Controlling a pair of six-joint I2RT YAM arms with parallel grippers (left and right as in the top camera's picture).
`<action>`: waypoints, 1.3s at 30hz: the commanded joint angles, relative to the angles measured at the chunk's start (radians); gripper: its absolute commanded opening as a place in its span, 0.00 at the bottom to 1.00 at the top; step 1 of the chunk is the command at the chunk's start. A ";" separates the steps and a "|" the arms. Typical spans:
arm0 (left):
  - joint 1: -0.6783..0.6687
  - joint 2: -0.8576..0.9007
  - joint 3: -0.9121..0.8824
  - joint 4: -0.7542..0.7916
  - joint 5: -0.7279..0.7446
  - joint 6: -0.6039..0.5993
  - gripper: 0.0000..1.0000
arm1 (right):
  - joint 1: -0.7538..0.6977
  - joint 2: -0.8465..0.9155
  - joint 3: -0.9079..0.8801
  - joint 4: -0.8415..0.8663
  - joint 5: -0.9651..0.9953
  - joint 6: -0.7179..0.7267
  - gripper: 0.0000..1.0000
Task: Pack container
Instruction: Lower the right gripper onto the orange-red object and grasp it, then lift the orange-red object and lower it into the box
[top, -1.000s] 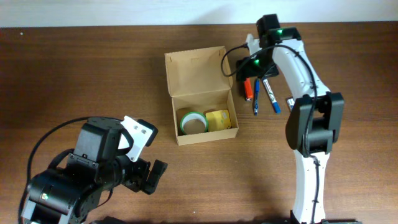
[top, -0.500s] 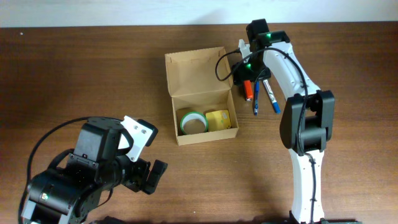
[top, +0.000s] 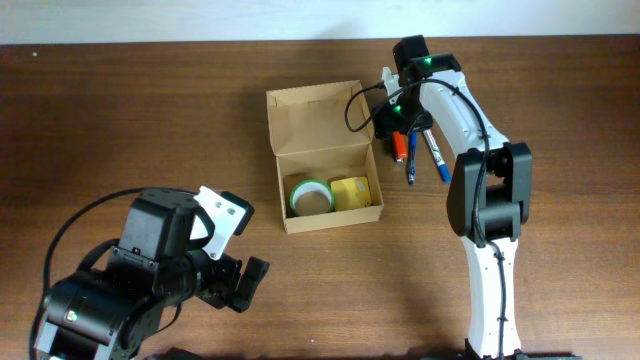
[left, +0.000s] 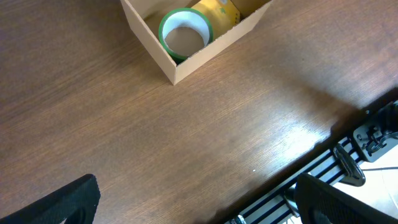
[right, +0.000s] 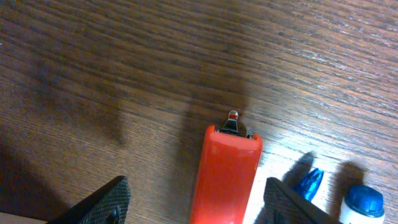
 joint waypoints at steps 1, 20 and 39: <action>0.002 -0.006 0.003 0.000 0.014 0.020 0.99 | 0.017 0.026 0.005 0.000 -0.005 0.000 0.67; 0.003 -0.006 0.003 0.000 0.014 0.019 1.00 | 0.024 0.043 0.005 -0.017 0.067 0.022 0.17; 0.002 -0.006 0.003 0.000 0.014 0.019 1.00 | 0.024 -0.035 0.120 -0.118 0.063 0.024 0.05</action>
